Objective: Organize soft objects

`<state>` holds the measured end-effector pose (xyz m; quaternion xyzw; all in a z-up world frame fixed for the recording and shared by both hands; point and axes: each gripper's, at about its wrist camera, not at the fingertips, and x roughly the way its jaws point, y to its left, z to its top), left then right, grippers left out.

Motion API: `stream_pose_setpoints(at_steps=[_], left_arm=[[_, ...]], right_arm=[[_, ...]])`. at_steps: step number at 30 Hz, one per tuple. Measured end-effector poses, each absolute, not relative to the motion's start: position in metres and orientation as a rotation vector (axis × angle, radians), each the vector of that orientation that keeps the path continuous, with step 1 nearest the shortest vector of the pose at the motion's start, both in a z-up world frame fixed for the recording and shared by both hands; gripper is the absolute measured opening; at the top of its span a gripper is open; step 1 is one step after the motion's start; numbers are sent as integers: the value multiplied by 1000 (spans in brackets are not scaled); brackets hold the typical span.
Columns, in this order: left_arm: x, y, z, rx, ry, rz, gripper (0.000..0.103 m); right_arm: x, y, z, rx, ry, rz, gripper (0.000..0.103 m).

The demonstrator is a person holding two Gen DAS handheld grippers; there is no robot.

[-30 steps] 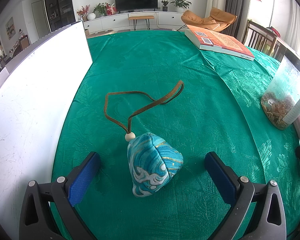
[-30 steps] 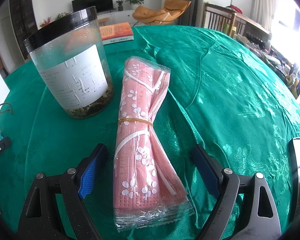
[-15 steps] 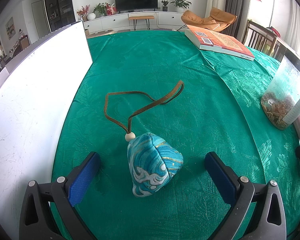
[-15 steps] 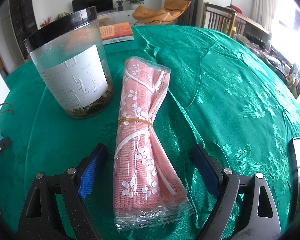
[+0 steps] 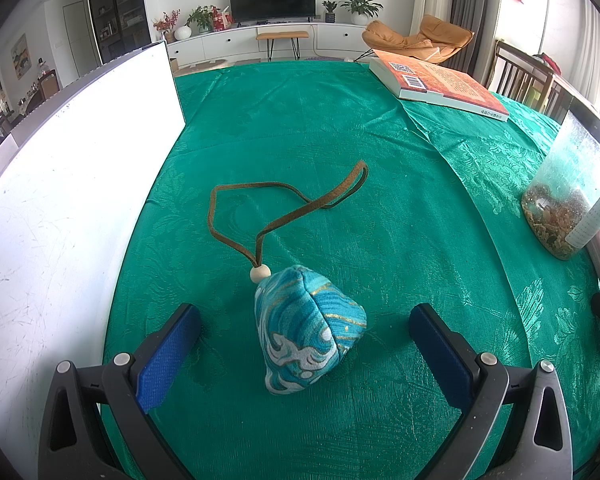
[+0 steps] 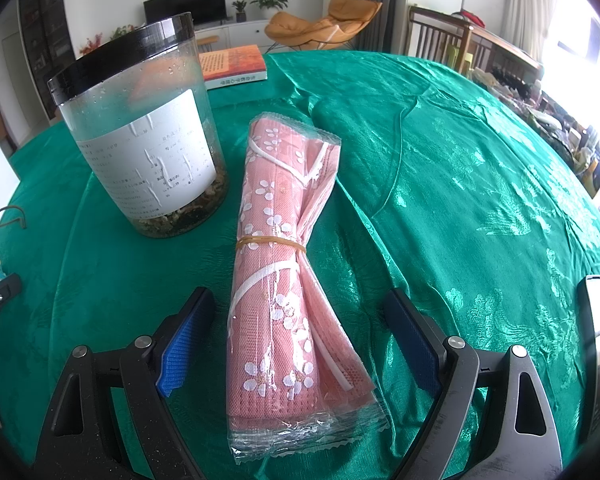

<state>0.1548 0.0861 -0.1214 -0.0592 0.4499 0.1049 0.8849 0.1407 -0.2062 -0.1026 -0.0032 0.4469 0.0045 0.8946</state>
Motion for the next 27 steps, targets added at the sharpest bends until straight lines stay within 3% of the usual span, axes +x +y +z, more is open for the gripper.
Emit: stream_pose_setpoints(at_steps=[24,27], left_arm=[[155,86,-122,-124,936,219,103],[155,86,-121,-123,948,216,103]], right_arm=[[140,-205,-102,-6,926,10,89],[146,-206,-103,-1,950,41,94]])
